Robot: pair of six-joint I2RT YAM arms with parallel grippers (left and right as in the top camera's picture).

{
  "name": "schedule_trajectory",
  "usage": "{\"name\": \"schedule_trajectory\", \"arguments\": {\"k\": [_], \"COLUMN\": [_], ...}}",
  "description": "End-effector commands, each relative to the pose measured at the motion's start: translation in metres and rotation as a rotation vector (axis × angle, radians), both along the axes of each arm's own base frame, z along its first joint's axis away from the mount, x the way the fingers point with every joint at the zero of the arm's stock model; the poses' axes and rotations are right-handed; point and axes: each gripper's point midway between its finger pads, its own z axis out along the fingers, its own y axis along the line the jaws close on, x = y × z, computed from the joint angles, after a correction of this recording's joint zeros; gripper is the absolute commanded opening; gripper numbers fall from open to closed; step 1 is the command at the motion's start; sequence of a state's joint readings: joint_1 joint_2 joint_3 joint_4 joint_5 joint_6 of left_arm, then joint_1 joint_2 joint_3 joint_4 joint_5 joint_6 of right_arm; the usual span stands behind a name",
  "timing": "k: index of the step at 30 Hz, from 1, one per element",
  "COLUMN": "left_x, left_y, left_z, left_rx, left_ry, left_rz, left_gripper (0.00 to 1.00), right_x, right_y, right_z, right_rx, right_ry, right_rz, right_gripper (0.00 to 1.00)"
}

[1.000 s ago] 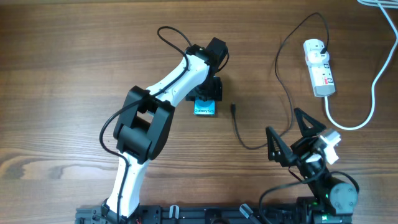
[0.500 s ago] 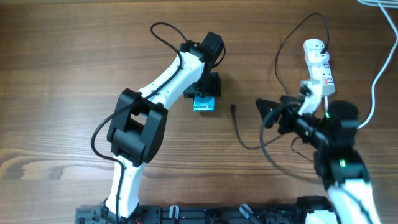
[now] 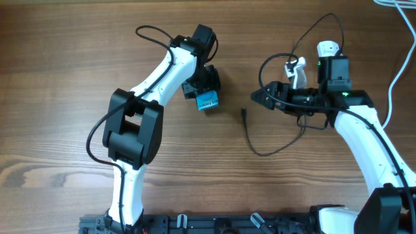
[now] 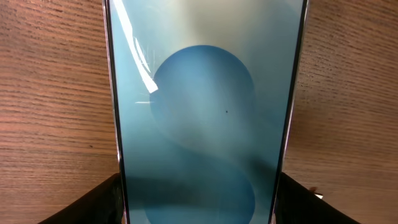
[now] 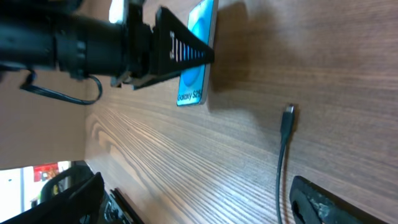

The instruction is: Plug charger to phone and switch on socket

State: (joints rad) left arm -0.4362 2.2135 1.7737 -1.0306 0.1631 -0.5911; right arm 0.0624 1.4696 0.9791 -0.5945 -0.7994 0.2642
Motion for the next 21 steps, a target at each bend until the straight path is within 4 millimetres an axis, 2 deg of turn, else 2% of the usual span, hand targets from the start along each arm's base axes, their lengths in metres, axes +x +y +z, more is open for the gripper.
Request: {"name": "schedule_trajectory", "arguments": {"k": [1, 3, 7, 11, 13, 18, 21], "left_x": [-0.001, -0.005, -0.009, -0.010, -0.013, -0.008, -0.002], "left_y": [-0.017, -0.034, -0.056, -0.060, -0.065, -0.066, -0.057], "left_z": [0.024, 0.031, 0.050, 0.062, 0.076, 0.094, 0.096], "left_rx": [-0.114, -0.225, -0.438, -0.545, -0.649, -0.772, -0.778], "left_ry": [-0.001, 0.033, 0.095, 0.137, 0.177, 0.262, 0.294], "left_rz": [0.017, 0.003, -0.009, -0.004, -0.006, 0.089, 0.166], "left_gripper": [0.68, 0.68, 0.68, 0.68, 0.68, 0.66, 0.66], "right_x": [0.004, 0.007, 0.014, 0.015, 0.016, 0.018, 0.021], "right_y": [0.010, 0.013, 0.038, 0.037, 0.038, 0.057, 0.055], "right_z": [-0.012, -0.019, -0.012, -0.023, -0.025, -0.018, -0.004], "right_rx": [-0.108, -0.152, -0.129, -0.216, -0.239, -0.232, -0.209], "right_ry": [0.055, 0.112, 0.078, 0.101, 0.102, 0.032, -0.001], "right_rz": [-0.076, -0.176, -0.198, -0.324, -0.378, -0.342, -0.351], "right_gripper": [0.92, 0.85, 0.88, 0.88, 0.88, 0.91, 0.94]}}
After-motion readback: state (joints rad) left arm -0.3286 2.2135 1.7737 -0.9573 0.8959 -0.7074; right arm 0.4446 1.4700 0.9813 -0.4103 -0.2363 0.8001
